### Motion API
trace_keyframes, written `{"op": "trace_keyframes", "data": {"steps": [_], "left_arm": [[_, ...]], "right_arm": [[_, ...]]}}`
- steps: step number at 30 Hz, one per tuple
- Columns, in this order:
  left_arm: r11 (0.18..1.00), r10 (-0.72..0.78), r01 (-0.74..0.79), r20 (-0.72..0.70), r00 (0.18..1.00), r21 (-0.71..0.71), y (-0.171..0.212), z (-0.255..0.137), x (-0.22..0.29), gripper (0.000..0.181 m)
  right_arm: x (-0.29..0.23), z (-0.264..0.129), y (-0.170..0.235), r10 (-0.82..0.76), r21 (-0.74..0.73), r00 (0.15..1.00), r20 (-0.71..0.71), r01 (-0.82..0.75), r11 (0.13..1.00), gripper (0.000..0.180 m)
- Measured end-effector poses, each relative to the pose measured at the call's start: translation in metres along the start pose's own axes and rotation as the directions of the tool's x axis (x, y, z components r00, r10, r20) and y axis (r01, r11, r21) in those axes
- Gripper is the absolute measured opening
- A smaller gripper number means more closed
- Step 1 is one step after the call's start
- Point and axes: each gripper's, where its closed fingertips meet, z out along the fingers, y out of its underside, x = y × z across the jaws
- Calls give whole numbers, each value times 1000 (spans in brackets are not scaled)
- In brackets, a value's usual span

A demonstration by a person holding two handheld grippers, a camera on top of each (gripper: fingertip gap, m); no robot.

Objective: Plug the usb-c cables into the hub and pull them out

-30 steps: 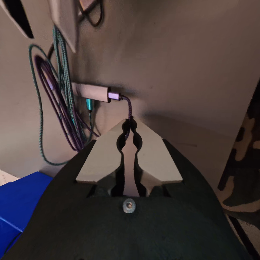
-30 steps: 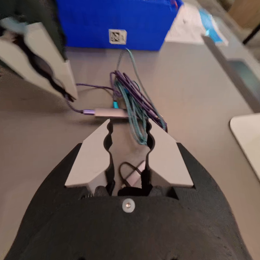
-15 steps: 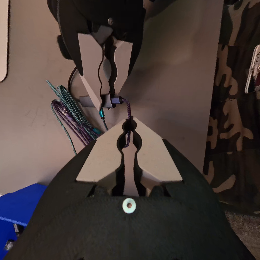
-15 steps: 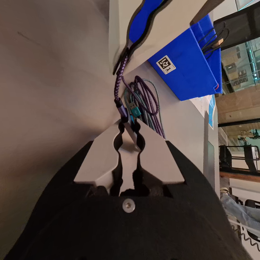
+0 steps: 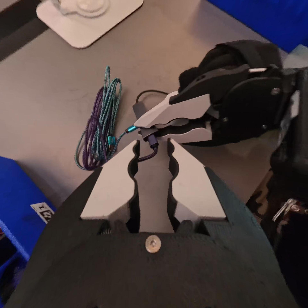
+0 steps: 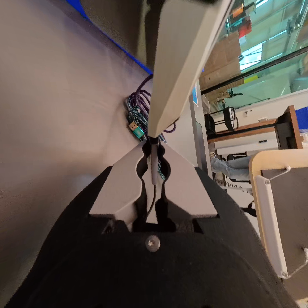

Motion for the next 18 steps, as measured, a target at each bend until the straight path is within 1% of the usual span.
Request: {"op": "trace_keyframes", "data": {"steps": [2,4,5,7,9,11,13,14,16,18], "left_arm": [[998,-66,66,-24,997,-6,5,7,0,31],[997,-79,79,-9,997,-27,12,12,-4,28],[996,-88,87,-20,996,-14,11,13,-3,28],[994,-113,112,-24,993,-3,10,14,-5,18],[986,-162,164,-61,985,13,8,16,-2,11],[984,-173,175,-77,982,23,9,17,-1,10],[980,-190,196,-123,974,35,8,15,-1,10],[983,-172,180,-146,974,44,7,12,0,10],[992,-106,115,-157,982,51,9,8,-1,10],[997,-17,29,-172,985,67,9,6,1,9]], "right_arm": [[0,1,0,4,-24,1000,-9,-4,1000,6],[-1,3,4,-1,-58,1000,-18,0,998,7],[-1,4,5,0,-67,1000,-20,-2,998,7],[-1,4,6,9,-78,1000,-24,-11,997,6],[1,5,9,21,-90,999,-31,-24,996,7],[1,5,10,13,-89,999,-38,-16,996,7],[1,4,9,31,-76,999,-27,-33,997,7],[1,2,6,35,-53,999,-17,-36,998,7],[1,-3,-2,34,47,999,33,-35,998,7],[0,-9,-8,104,128,985,139,-122,984,21]]}}
